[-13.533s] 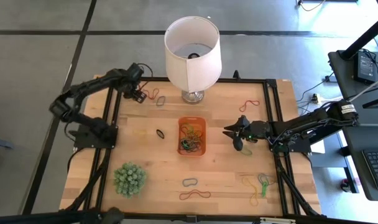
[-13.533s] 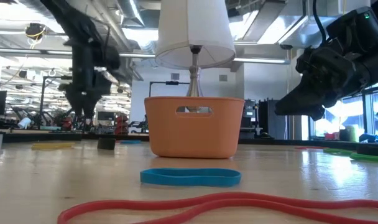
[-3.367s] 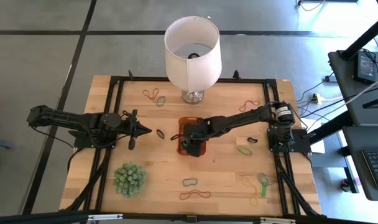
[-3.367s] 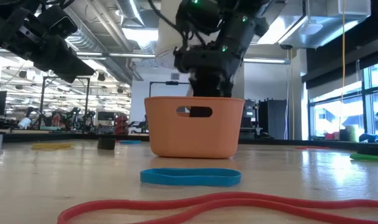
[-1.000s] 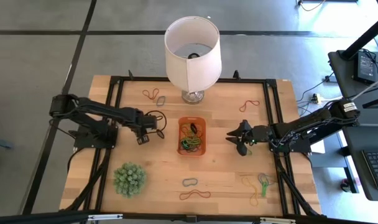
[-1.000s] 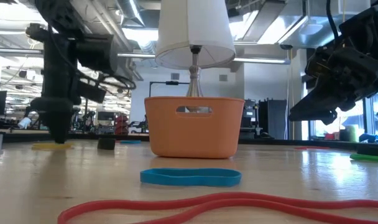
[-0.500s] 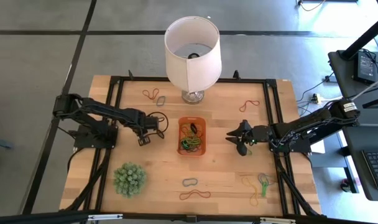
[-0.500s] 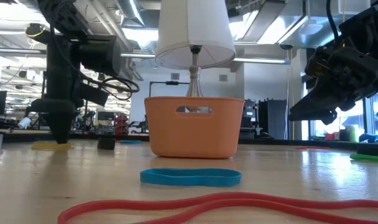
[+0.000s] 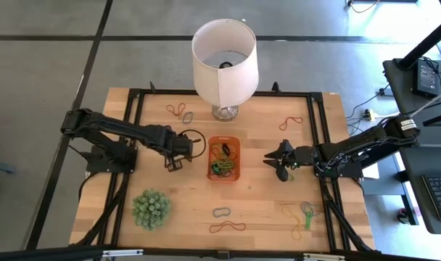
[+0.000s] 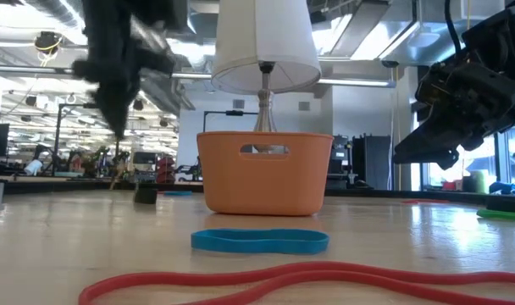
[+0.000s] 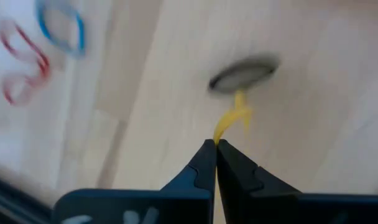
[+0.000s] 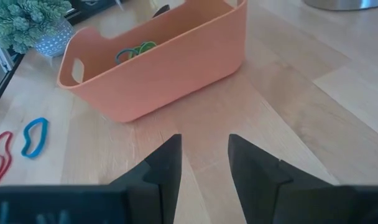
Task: Pick and place rubber bands into bin
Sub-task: Put the yellow rubber band into the orange bin
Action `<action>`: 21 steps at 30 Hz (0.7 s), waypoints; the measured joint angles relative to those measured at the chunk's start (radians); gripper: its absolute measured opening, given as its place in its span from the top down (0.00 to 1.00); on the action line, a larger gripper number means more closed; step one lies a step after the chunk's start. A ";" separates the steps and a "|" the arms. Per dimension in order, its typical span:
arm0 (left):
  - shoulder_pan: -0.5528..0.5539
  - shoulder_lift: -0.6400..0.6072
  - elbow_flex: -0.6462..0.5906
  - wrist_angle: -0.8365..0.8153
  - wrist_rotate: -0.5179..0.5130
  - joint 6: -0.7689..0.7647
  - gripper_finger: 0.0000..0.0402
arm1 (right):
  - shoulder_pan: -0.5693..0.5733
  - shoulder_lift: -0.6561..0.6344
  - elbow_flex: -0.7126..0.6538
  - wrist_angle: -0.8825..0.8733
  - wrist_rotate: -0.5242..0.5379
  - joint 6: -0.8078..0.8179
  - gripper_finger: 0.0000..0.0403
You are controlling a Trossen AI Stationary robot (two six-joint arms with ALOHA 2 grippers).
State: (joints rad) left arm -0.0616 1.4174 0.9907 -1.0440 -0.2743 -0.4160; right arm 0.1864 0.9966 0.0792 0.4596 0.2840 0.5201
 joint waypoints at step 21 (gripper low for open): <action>0.066 0.404 0.560 0.239 -0.031 0.360 0.99 | 0.000 0.000 0.000 0.047 0.000 -0.008 0.66</action>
State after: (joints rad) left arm 0.0045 1.8215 1.5509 -0.8054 -0.3053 -0.0563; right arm 0.1864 0.9966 0.0795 0.5068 0.2844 0.5117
